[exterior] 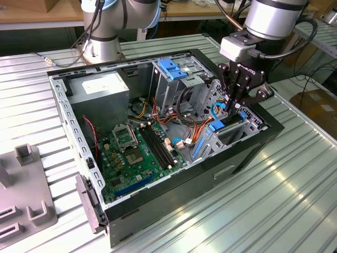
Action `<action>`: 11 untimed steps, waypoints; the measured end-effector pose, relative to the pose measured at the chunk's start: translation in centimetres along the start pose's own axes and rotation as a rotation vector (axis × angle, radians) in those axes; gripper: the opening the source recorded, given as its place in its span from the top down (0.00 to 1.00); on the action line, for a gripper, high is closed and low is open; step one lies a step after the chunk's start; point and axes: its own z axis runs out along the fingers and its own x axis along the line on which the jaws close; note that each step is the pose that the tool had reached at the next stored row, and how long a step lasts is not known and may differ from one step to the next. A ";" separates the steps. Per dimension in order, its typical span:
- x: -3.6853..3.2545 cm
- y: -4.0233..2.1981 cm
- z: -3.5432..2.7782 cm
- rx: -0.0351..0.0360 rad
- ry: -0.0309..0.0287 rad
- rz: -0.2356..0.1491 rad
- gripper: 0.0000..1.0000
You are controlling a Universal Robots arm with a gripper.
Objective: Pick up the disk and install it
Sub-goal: 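Insert the second disk wire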
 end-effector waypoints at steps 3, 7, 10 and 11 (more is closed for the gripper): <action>0.01 0.08 0.01 0.0068 -0.0130 0.001 0.84; 0.11 0.42 0.04 0.0223 -0.0444 0.003 0.84; 0.48 0.54 0.20 0.0260 -0.0485 0.004 0.84; 0.67 0.59 0.27 0.0278 -0.0502 0.004 0.84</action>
